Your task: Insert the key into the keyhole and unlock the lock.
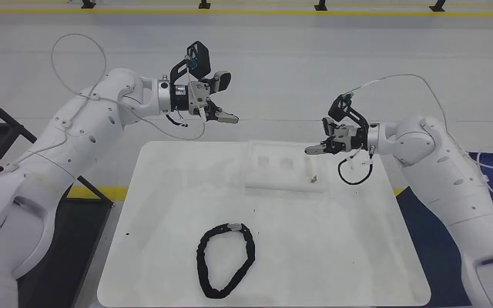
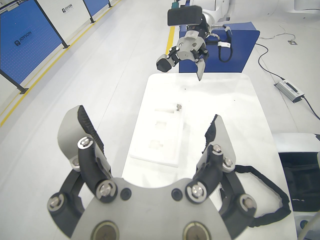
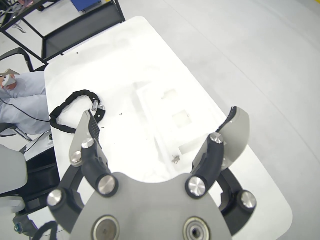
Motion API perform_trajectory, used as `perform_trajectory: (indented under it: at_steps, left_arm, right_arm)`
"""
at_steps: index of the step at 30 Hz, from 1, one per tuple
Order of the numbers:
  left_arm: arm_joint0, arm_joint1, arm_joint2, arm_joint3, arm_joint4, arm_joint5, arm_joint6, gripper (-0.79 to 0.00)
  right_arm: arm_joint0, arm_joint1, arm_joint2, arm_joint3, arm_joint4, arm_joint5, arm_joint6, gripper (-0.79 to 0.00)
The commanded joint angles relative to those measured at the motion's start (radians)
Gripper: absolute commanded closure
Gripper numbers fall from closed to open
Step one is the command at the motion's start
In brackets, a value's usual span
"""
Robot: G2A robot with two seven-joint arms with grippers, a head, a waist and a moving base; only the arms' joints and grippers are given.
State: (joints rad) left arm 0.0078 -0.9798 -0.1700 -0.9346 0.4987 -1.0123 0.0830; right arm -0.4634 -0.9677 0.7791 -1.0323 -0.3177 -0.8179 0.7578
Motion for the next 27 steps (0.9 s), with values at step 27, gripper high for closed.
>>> perform_trajectory:
  at_steps: [27]
  left_arm:
    - [0.0, 0.0, 0.0, 0.0, 0.0, 0.0, 0.0, -0.785]
  right_arm:
    - [-0.011, -0.127, -0.135, 0.188, 0.05, 0.608, 0.203, -0.785]
